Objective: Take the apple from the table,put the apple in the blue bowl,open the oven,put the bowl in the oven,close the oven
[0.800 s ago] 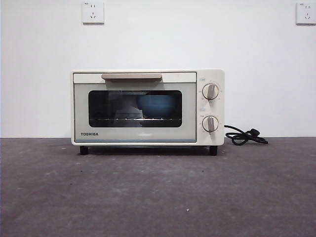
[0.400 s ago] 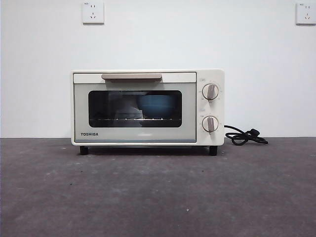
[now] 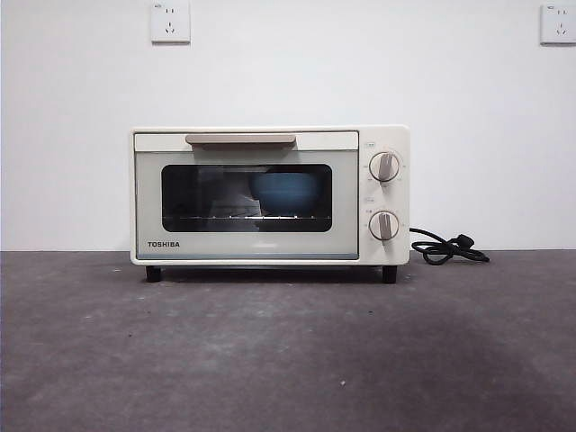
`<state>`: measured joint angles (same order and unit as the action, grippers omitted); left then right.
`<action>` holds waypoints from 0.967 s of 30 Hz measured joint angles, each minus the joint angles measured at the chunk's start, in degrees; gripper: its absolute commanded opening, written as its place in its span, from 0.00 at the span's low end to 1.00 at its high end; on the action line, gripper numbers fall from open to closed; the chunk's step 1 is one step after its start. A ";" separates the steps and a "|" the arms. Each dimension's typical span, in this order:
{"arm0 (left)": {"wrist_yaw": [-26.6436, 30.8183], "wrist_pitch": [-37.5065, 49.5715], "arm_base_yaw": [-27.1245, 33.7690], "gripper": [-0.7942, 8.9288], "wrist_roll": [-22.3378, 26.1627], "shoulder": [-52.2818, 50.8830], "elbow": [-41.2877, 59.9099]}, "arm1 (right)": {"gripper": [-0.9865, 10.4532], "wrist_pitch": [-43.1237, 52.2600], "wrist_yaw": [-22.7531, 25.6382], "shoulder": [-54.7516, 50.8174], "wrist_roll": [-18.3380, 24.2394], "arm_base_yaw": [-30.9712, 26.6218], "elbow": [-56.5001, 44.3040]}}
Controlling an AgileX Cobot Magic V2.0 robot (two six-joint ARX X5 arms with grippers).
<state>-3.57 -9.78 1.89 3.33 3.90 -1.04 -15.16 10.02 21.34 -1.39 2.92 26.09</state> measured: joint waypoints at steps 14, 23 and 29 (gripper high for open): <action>0.00 0.00 0.00 0.08 0.00 0.00 0.00 | 0.09 6.36 -0.02 -13.42 0.15 -1.81 -19.10; 0.00 0.00 0.00 0.08 0.00 0.00 0.00 | 0.09 6.32 -0.02 -18.69 0.15 -1.81 -24.68; 0.00 0.00 0.00 0.08 0.00 0.00 0.00 | 0.09 4.83 -0.04 -19.52 0.31 -1.81 -24.70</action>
<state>-3.57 -9.78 1.89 3.33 3.90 -1.04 -10.33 9.98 1.83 -1.08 1.10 1.39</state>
